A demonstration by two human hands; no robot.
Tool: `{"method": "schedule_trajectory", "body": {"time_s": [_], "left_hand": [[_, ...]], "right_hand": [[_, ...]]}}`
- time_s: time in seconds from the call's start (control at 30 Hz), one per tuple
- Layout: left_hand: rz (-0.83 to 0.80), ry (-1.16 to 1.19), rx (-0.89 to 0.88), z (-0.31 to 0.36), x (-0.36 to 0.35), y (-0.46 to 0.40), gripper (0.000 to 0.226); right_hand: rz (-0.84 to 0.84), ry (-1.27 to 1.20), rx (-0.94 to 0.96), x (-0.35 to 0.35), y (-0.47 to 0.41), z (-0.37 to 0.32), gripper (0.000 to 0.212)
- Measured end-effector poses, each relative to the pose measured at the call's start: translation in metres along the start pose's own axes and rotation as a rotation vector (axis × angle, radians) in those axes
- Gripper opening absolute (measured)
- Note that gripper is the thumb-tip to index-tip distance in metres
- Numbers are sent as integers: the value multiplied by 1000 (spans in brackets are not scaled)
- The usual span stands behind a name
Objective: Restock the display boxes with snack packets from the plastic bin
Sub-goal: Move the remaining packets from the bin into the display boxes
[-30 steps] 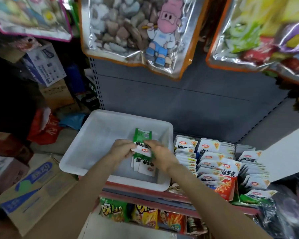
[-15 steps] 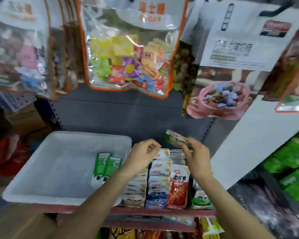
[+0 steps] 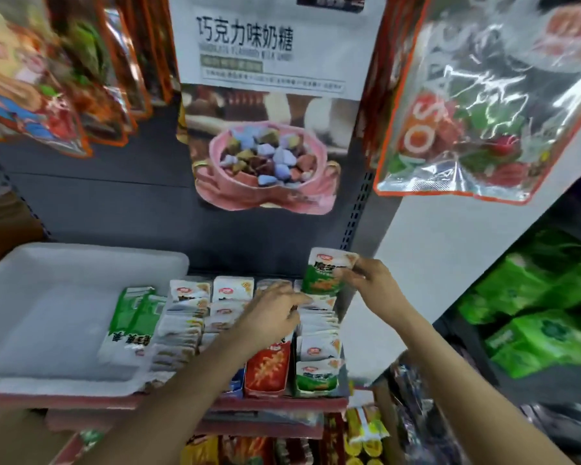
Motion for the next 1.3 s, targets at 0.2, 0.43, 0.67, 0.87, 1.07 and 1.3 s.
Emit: {"method": "schedule_trajectory", "body": {"time_s": [0.2,0.43,0.67,0.87,1.07,1.3], "left_hand": [[24,140,56,-8,3,13,39],[-11,174,71,-9,5,22,36],[-4,165,78,-7,11,22,37],[-11,171,78,-8,9,21,37],[108,150,69,-18,26,23,32],[401,253,242,-105,66,61,26]], "right_hand": [[-98,-255,-1,-8,-8,3,17],[-282,-130,-113,-31,-8,19,15],[-124,-3,-82,-25,-9,38,29],[-302,391,-152,-44,-10,60,18],[-122,354,-76,-39,-6,26,33],[-153,222,88,-120,-9,-47,31]]}}
Point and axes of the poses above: each hand's wrist, its own y-axis away from the middle knuckle, its own x-axis out of the back of the hand, z = x × y, the point moved 10 cm from there along -y, towards the middle knuckle, and after that the axes turned 15 degrees about -y, right-handed, at the moved point
